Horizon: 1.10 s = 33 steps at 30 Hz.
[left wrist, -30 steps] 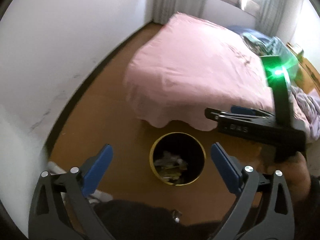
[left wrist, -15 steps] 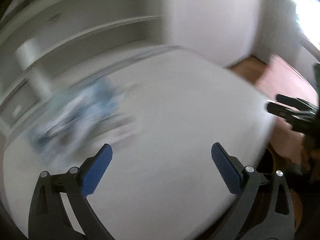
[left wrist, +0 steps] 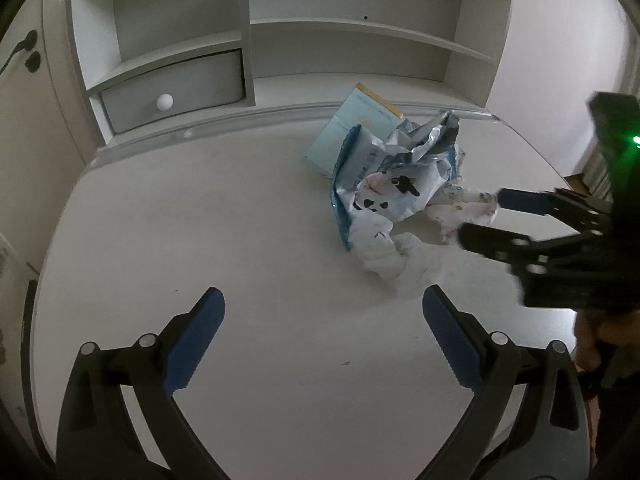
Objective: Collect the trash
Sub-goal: 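Grasp the blue-white snack wrapper with the left tool while the right grasps the printed mask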
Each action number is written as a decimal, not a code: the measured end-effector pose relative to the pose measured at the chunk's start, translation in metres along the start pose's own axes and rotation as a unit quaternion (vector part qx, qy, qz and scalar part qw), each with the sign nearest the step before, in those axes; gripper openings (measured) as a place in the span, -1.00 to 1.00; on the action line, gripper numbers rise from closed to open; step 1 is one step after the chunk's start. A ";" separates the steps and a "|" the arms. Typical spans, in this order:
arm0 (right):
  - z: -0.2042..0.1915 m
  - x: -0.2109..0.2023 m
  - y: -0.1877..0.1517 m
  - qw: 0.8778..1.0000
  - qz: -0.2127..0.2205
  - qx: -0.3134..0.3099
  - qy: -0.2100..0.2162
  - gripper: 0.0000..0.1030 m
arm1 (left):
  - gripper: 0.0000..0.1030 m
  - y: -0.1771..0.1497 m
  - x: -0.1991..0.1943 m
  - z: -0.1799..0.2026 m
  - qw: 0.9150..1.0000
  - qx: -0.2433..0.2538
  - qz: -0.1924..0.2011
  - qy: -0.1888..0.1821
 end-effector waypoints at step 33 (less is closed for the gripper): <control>0.033 -0.059 -0.029 0.999 0.030 0.018 -0.027 -0.38 | -0.15 0.079 0.031 0.047 0.997 0.062 0.037 -0.005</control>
Point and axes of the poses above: each gripper's, at about its wrist camera, not at the fingertips, and x roughly the way its jaws point, z to its right, y to its top, the point moved 5 cm from there along x, roughly the way its jaws point, and after that the axes turned 14 degrees about y, right-handed, at the moved point
